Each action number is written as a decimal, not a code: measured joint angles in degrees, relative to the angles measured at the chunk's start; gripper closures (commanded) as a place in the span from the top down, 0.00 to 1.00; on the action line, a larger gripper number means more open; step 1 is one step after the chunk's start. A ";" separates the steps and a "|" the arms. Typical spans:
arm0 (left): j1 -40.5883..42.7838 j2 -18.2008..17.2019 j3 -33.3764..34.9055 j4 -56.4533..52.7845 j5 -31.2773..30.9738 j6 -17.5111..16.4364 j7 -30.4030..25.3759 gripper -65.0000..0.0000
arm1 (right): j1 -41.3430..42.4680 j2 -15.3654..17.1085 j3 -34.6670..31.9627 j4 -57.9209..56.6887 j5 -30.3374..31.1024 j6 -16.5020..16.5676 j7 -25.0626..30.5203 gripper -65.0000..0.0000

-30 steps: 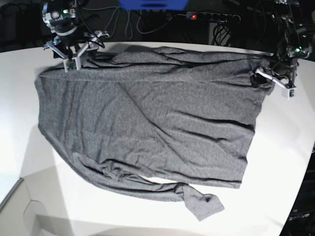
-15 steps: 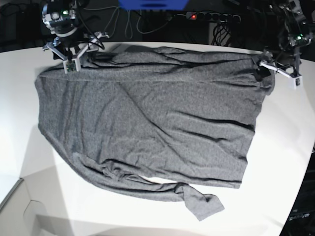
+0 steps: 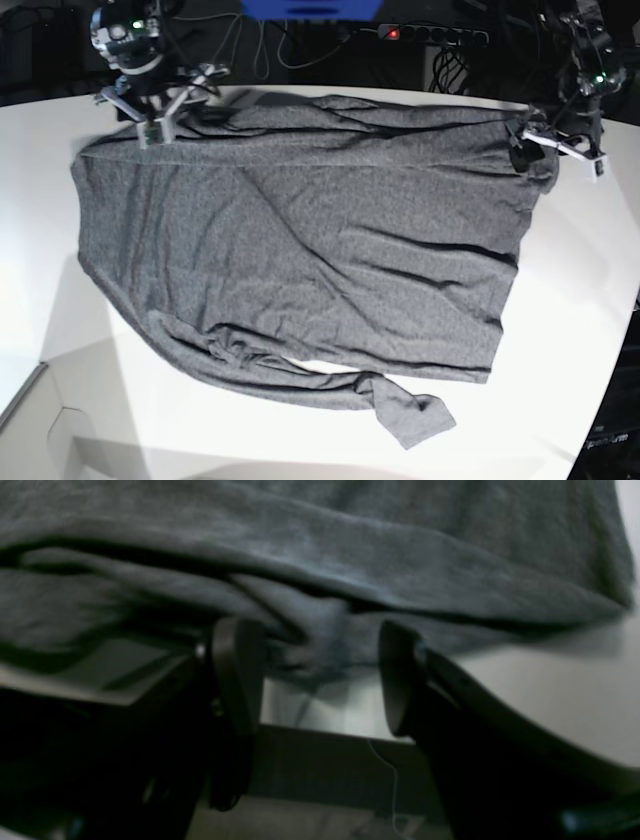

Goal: Layout the t-shirt on the table in an organized manner, then fold the t-shirt properly
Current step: 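Pull the collar corner outward with the right gripper, left holding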

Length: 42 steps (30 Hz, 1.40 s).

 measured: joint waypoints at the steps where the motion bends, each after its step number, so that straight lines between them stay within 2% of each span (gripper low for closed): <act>1: -0.22 0.00 0.70 -0.24 0.09 0.85 -0.74 0.72 | -0.07 0.57 -1.33 0.00 0.04 -0.02 0.02 0.57; 6: -0.48 0.35 1.84 -0.76 -0.48 0.83 -1.66 0.37 | -0.31 0.83 -5.44 0.00 0.04 0.02 -0.02 0.57; 13: -1.46 0.39 1.97 -1.14 -1.22 0.76 -0.26 0.17 | 0.26 0.70 -6.54 -0.04 0.00 0.00 0.00 0.57; 16: -1.46 0.35 1.95 -1.33 -1.31 0.76 -0.26 0.00 | 1.33 0.46 -6.49 -0.13 0.00 0.00 -0.20 0.57; 23: -2.14 0.39 1.90 -1.31 -1.53 0.72 1.14 0.00 | 4.17 -1.44 -5.40 -0.02 -0.17 -0.07 -0.22 0.56; 28: -2.10 0.00 1.90 -1.33 -2.19 0.44 1.46 0.00 | 7.37 -5.33 1.03 0.04 -0.02 -0.22 -0.42 0.56; 42: -2.78 -0.31 2.08 -1.40 -1.90 0.31 2.29 0.00 | -1.27 -5.64 1.75 1.92 -0.22 -0.24 -0.22 0.56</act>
